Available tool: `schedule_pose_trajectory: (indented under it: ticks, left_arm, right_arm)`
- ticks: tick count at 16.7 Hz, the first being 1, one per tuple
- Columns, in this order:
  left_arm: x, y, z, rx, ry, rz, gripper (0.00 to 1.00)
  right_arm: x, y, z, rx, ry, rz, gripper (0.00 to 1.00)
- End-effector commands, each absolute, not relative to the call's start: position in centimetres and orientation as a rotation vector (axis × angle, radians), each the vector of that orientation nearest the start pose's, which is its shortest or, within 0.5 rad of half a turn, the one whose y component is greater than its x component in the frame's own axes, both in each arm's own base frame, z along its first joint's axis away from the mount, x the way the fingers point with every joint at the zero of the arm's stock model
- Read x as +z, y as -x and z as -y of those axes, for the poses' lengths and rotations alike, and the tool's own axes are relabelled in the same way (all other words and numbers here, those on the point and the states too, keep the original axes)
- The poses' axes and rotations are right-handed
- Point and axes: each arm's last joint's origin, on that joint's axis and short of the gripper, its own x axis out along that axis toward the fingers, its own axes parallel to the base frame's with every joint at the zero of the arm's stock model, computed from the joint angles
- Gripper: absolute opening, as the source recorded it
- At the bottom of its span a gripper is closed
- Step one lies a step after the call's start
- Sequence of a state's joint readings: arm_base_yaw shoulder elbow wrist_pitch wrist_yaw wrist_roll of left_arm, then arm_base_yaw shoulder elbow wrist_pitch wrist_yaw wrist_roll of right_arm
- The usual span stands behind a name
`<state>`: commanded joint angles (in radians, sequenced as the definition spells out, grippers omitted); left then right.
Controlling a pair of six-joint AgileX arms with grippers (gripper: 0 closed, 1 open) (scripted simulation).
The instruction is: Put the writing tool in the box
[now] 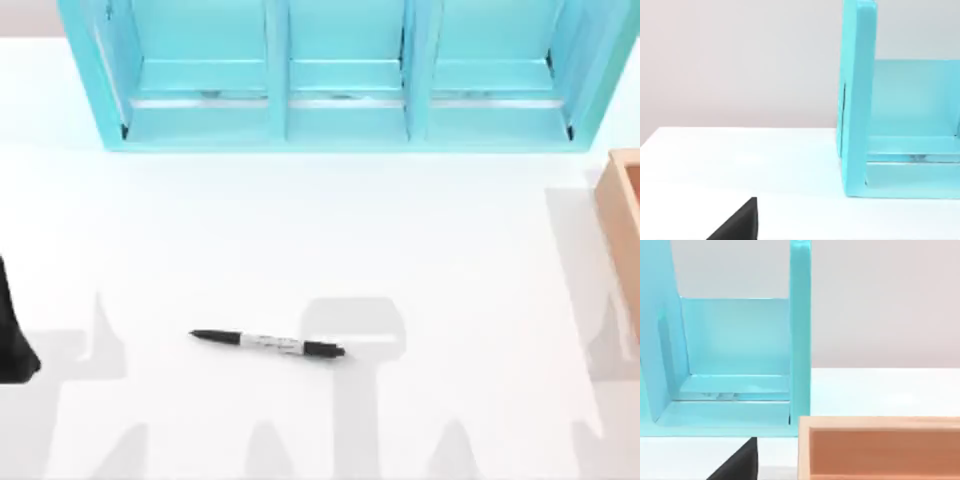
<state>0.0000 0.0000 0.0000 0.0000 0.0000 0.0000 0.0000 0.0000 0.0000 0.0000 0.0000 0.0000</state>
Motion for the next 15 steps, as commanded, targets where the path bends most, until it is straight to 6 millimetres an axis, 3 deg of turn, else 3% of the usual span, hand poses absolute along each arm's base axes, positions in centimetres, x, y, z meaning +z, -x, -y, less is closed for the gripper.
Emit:
schedule_pose_trajectory:
  ticks: [4,9,12,15]
  left_arm:
    - [16.0,-10.6,0.1,0.000,0.000,0.000,1.00]
    - [16.0,-10.6,0.1,0.000,0.000,0.000,1.00]
    - [16.0,-10.6,0.1,0.000,0.000,0.000,1.00]
    - [16.0,-10.6,0.1,0.000,0.000,0.000,1.00]
  right_arm:
    - [16.4,-10.6,0.0,0.018,0.003,-0.018,1.00]
    - [20.0,-11.3,-1.3,0.161,0.031,-0.203,1.00]
    - [22.8,-12.9,-2.7,0.284,0.070,-0.403,1.00]
    - [25.3,-15.8,-4.9,0.416,0.137,-0.651,1.00]
